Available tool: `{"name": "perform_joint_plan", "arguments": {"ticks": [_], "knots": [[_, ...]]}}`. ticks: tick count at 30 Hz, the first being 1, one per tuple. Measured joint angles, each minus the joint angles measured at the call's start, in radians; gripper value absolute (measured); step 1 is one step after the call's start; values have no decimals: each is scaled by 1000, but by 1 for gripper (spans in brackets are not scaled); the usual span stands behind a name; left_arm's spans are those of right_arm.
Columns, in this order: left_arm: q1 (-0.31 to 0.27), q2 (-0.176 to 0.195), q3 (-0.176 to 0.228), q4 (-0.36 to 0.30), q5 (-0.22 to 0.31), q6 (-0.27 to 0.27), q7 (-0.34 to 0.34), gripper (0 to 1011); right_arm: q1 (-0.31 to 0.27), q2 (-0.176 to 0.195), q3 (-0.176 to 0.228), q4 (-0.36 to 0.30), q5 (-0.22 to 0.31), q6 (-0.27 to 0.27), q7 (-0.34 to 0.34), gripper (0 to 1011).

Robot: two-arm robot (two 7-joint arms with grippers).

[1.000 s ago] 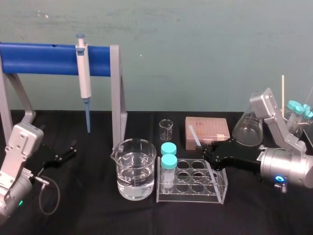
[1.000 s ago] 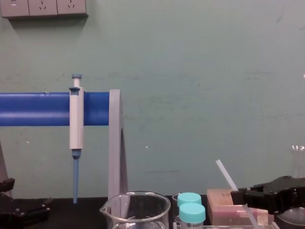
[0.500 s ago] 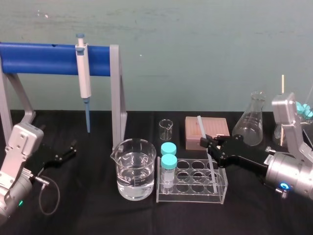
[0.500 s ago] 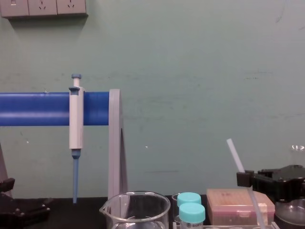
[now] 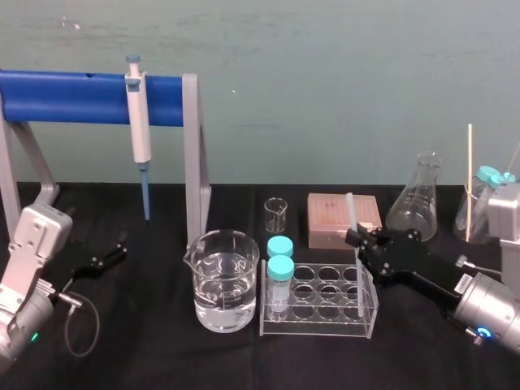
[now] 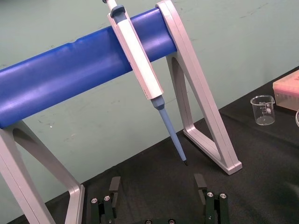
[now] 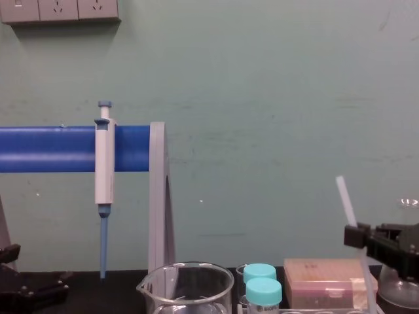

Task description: Pick up the stirring rod with one hand, then place it down.

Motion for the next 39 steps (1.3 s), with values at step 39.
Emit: {"name": "perform_joint_plan", "arguments": {"ticks": [39], "knots": [[0, 0, 0, 0, 0, 0, 0, 1000, 45, -47, 131, -53, 102, -31, 38, 64]]}}
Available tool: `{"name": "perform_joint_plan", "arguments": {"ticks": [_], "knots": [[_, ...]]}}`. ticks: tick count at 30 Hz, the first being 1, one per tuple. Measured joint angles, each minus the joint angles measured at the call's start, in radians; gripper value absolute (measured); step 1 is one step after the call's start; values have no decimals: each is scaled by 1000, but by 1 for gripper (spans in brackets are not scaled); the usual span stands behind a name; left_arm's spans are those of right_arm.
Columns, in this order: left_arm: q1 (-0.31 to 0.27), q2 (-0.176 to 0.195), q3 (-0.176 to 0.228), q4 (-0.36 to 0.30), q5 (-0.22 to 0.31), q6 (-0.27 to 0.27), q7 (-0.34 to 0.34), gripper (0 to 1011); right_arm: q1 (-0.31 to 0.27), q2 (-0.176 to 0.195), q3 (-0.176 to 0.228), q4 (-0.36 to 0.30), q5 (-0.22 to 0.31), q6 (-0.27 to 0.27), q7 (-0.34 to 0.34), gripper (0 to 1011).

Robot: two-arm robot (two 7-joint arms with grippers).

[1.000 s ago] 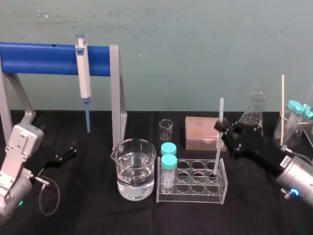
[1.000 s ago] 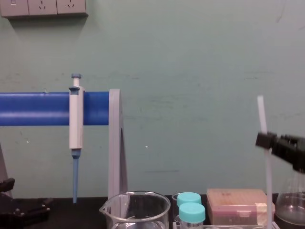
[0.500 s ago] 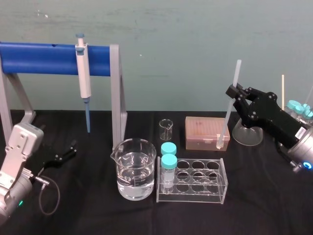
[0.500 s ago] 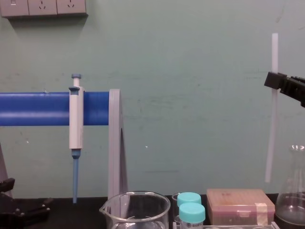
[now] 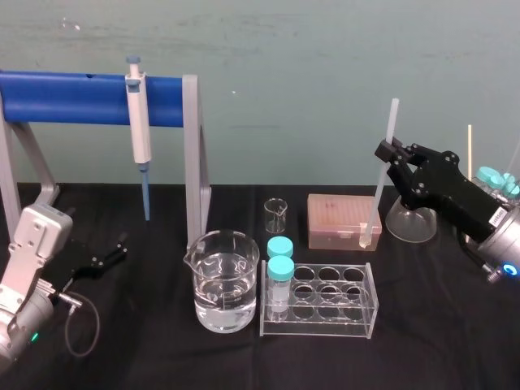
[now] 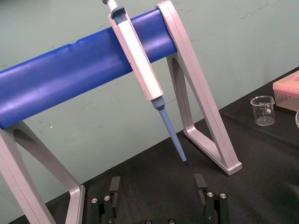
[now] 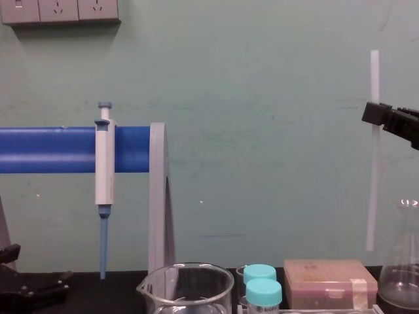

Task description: Pick up the stirring rod with one hand, then place it down.

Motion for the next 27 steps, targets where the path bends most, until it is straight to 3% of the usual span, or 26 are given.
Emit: {"name": "perform_joint_plan", "arguments": {"ticks": [27], "knots": [[0, 0, 0, 0, 0, 0, 0, 1000, 18, 0, -14, 26, -8, 7, 11, 65]]}}
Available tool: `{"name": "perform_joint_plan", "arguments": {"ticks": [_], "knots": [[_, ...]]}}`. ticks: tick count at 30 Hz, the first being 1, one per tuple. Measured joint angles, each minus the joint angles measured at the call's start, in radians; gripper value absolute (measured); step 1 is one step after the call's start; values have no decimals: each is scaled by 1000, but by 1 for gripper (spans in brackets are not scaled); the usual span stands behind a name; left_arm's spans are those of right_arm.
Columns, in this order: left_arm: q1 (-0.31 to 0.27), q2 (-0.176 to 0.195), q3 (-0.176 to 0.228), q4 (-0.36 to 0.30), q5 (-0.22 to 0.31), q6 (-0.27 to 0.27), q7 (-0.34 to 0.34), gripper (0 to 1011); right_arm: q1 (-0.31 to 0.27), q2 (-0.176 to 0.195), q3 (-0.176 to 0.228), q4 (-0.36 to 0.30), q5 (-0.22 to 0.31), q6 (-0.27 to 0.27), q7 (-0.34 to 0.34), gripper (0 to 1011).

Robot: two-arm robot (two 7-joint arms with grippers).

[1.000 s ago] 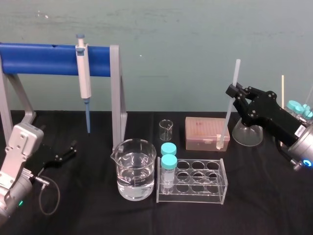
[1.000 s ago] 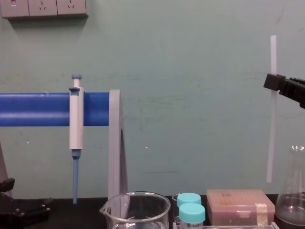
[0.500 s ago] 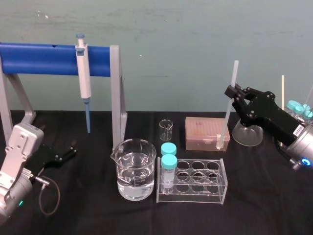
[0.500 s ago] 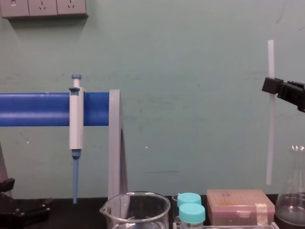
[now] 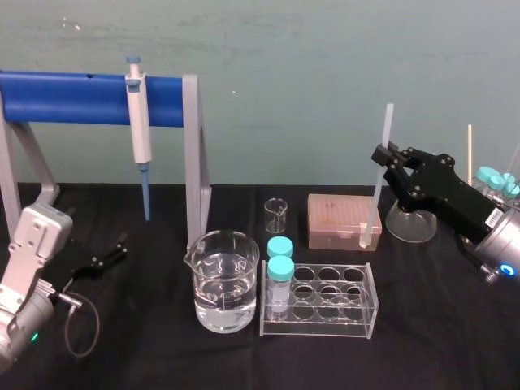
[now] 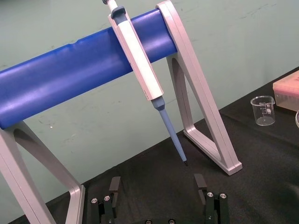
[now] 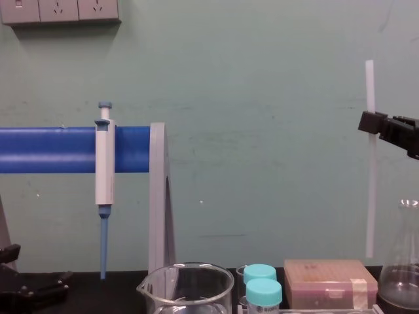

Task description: Pick up the stirring rod with one hand, then place it down.

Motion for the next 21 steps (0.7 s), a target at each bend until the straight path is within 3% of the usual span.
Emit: {"name": "perform_joint_plan", "arguments": {"ticks": [21], "knots": [[0, 0, 0, 0, 0, 0, 0, 1000, -4, 5, -6, -8, 1, 0, 4, 64]]}}
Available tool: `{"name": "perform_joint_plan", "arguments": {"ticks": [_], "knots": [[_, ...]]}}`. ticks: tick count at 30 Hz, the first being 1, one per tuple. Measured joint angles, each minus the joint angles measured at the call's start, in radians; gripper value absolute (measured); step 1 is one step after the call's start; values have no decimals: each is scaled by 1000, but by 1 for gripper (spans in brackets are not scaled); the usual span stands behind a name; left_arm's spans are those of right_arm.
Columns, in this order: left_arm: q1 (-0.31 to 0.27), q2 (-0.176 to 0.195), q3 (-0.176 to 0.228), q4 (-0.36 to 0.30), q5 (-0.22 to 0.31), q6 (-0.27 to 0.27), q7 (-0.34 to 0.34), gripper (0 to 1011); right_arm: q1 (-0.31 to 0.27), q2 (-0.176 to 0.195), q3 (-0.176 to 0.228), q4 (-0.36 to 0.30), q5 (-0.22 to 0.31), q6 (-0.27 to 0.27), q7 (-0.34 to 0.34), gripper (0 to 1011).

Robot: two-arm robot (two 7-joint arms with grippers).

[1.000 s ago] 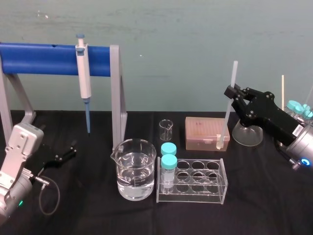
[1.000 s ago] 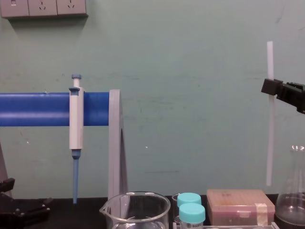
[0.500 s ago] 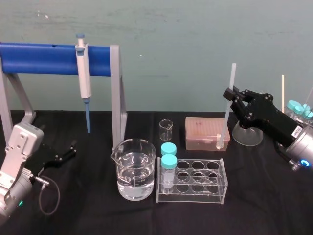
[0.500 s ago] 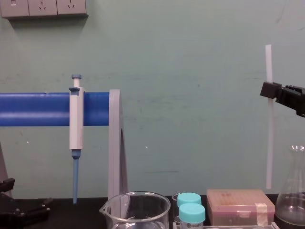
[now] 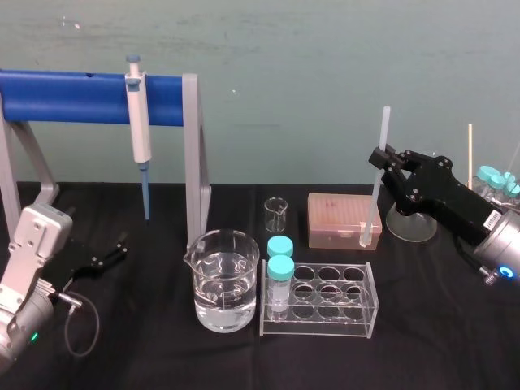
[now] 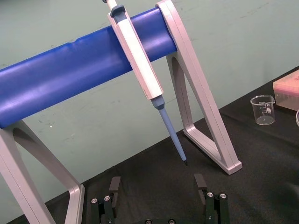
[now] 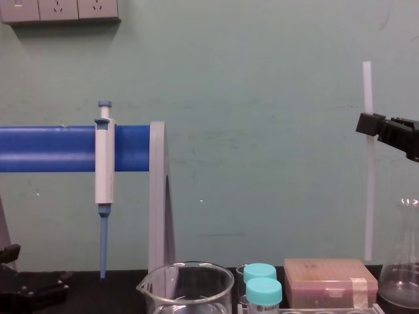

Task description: Pick up the stirring rod with one hand, then place it down.

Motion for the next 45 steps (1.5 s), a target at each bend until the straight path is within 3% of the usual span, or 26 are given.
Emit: {"name": "perform_joint_plan", "arguments": {"ticks": [32, 45], "knots": [[0, 0, 0, 0, 0, 0, 0, 1000, -16, 2, -1, -16, -9, -5, -7, 64], [0, 0, 0, 0, 0, 0, 0, 1000, -8, 9, -6, 4, 10, -5, 31, 65]]}}
